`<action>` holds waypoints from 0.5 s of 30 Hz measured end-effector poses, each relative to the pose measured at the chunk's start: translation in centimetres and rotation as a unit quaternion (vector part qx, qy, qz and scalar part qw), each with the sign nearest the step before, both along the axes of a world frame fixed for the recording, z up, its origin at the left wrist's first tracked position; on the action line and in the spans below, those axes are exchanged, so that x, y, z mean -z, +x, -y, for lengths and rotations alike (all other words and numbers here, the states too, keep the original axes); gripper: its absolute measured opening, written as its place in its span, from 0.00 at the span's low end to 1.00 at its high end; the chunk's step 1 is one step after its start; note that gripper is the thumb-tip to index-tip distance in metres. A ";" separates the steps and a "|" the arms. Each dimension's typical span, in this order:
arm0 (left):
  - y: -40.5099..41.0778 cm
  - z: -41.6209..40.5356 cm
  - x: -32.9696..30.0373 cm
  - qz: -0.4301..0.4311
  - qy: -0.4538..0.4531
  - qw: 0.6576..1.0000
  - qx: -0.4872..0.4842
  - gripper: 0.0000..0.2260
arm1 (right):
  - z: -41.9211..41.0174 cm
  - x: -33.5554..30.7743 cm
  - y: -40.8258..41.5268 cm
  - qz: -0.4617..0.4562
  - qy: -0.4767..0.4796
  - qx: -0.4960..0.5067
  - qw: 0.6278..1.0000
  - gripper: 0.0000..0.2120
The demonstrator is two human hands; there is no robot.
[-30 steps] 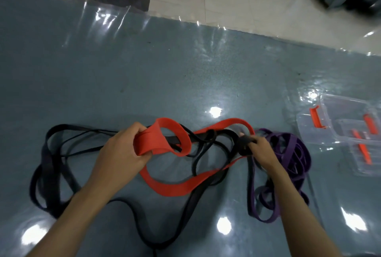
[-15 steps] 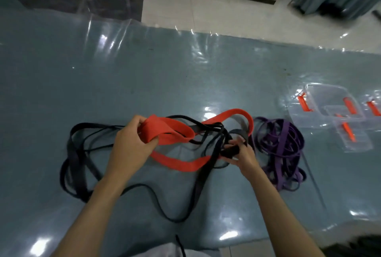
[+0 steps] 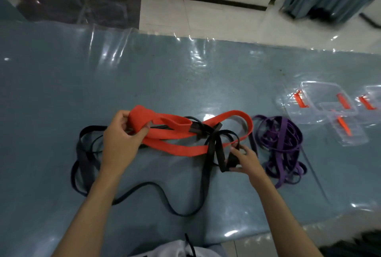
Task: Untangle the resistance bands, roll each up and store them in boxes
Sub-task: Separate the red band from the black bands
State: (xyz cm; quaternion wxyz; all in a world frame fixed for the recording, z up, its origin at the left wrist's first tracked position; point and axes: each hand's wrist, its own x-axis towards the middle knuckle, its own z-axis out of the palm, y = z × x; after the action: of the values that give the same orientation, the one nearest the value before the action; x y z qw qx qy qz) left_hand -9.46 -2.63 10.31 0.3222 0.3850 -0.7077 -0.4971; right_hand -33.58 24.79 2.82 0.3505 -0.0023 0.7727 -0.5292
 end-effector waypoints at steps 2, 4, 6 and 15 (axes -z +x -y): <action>-0.1 0.8 0.0 -0.017 0.019 1.000 -0.014 0.14 | -0.3 0.5 -0.8 -0.061 -0.030 0.089 0.994 0.11; -0.5 1.6 0.3 -0.021 0.031 0.999 -0.019 0.13 | -0.8 0.6 -1.8 -0.143 -0.040 0.103 0.983 0.14; -0.8 2.0 1.0 -0.013 0.038 0.999 -0.018 0.13 | -1.3 0.7 -2.8 -0.255 -0.030 0.044 0.965 0.23; -2.3 4.1 4.2 0.049 0.040 0.998 0.000 0.15 | 1.5 -1.5 -8.1 -0.230 -0.284 -0.034 0.930 0.23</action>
State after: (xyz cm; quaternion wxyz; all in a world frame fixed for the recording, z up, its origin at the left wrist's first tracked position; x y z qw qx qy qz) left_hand -11.74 -6.76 6.10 0.2709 0.4215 -0.7023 -0.5057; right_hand -41.65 23.34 4.27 0.1654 -0.2496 0.6489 -0.6995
